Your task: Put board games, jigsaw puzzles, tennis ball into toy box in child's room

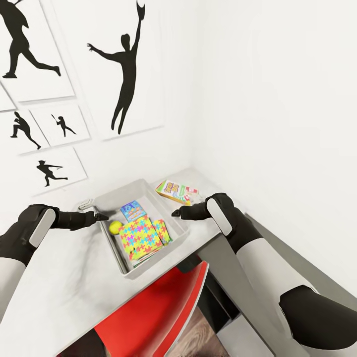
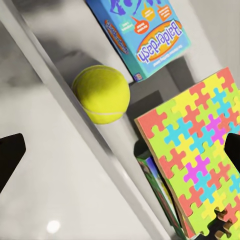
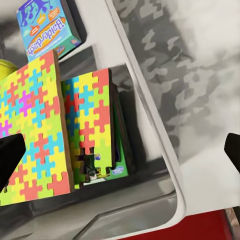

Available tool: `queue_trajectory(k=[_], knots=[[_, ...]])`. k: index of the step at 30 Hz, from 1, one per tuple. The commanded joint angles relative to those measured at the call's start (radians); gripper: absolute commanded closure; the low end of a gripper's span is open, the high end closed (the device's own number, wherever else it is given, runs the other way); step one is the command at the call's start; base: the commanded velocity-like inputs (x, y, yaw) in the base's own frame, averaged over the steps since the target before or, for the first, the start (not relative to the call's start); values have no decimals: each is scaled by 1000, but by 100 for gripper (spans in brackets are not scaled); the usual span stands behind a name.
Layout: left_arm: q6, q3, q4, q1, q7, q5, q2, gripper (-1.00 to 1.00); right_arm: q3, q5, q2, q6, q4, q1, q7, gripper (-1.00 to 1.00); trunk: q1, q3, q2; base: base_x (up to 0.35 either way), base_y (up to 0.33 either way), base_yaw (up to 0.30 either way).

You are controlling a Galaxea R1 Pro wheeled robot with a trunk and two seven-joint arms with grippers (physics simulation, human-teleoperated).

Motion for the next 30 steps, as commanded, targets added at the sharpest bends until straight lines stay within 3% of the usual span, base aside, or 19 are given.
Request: queue_trajectory(k=[1,23,30], knots=[[1,-2,0,-1,-10,-9,1,-100,1,0,0,4,1,-1,0,-100,1,-4,-2,0,0,0],[1,-3,0,-1,-11,-7,1,-100,4,3,-3,3,5,-1,-1,-100,1,-39,-2,0,0,0],[1,-3,0,-1,-11,-7,2,-100,3,35,-5,1,6,0,-2,-100,1,-48,-2,0,0,0]])
